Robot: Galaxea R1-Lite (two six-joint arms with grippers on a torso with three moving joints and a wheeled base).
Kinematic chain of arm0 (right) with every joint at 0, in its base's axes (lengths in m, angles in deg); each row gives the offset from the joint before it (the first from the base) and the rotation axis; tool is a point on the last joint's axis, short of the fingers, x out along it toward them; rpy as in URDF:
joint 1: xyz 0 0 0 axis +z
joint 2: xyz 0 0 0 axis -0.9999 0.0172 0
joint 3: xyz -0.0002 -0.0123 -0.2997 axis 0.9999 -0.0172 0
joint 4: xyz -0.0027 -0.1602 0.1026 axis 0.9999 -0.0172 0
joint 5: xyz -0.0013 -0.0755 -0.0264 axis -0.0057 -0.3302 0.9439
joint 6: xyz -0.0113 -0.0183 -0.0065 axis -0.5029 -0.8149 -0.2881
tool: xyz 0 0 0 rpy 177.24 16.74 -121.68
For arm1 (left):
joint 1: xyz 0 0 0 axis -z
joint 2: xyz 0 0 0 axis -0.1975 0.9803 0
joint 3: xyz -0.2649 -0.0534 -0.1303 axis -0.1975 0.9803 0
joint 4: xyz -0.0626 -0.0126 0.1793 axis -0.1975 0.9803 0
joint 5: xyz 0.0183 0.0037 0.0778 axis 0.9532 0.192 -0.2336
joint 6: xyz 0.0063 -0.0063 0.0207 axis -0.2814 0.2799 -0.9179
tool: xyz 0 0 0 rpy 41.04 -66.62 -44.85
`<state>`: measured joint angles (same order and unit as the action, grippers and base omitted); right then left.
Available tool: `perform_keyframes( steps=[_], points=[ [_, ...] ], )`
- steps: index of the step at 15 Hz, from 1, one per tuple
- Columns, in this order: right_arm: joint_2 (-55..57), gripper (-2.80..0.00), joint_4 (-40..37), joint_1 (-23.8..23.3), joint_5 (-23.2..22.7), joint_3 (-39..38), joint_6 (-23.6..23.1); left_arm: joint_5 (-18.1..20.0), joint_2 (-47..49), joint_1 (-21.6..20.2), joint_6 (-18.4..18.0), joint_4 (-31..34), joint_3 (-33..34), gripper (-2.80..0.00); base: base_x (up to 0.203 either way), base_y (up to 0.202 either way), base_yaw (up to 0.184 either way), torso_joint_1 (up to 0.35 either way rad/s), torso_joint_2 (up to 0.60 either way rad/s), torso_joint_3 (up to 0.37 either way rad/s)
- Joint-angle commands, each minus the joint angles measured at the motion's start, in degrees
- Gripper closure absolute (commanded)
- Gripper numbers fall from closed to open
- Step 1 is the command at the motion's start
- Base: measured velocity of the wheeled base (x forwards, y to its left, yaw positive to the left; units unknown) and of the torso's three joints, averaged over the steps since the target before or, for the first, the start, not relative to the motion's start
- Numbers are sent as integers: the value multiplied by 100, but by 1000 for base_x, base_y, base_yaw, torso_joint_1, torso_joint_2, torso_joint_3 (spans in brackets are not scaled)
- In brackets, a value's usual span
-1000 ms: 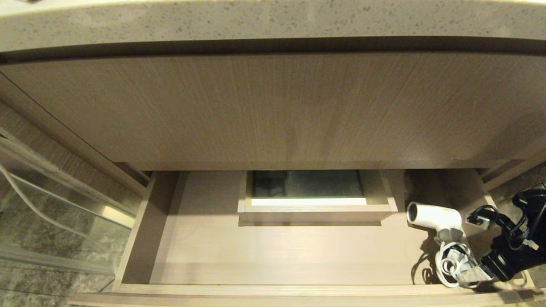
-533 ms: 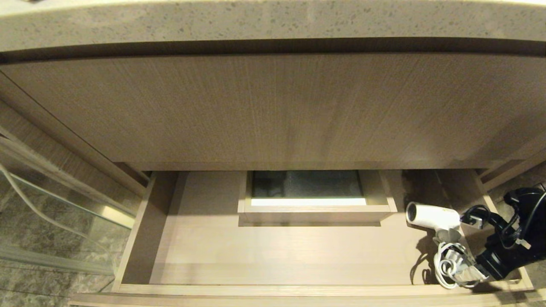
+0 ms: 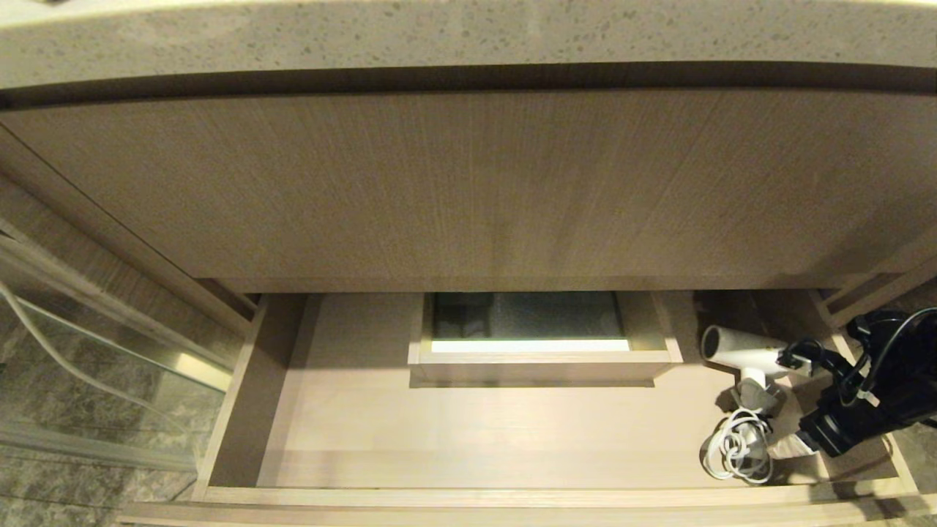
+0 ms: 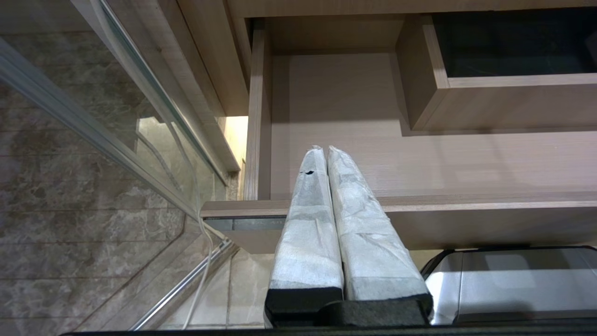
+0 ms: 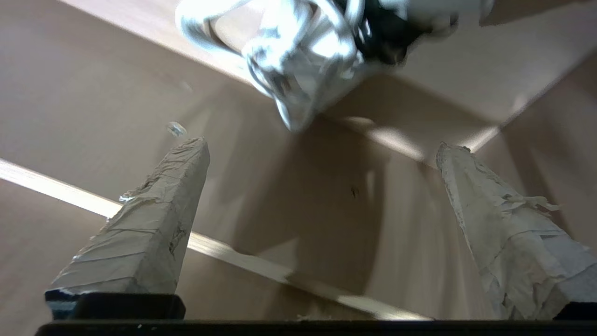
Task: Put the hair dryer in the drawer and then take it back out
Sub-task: Take the hairdryer out
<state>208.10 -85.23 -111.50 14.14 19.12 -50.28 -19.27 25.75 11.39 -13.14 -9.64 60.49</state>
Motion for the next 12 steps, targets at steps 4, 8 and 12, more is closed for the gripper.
perform_keyframes(
  steps=[4,8,12],
  points=[
    [225,-280,-7,25,-34,140,132,0,-9,0,-2,-2,0,0,0,0,0,0,0,0],
    [477,-280,88,99,-43,327,283,-1,-8,0,-2,-2,0,0,0,0,0,0,0,0],
    [899,-280,115,146,-42,840,343,0,0,0,-2,-2,0,0,0,0,0,0,0,0]
  ],
)
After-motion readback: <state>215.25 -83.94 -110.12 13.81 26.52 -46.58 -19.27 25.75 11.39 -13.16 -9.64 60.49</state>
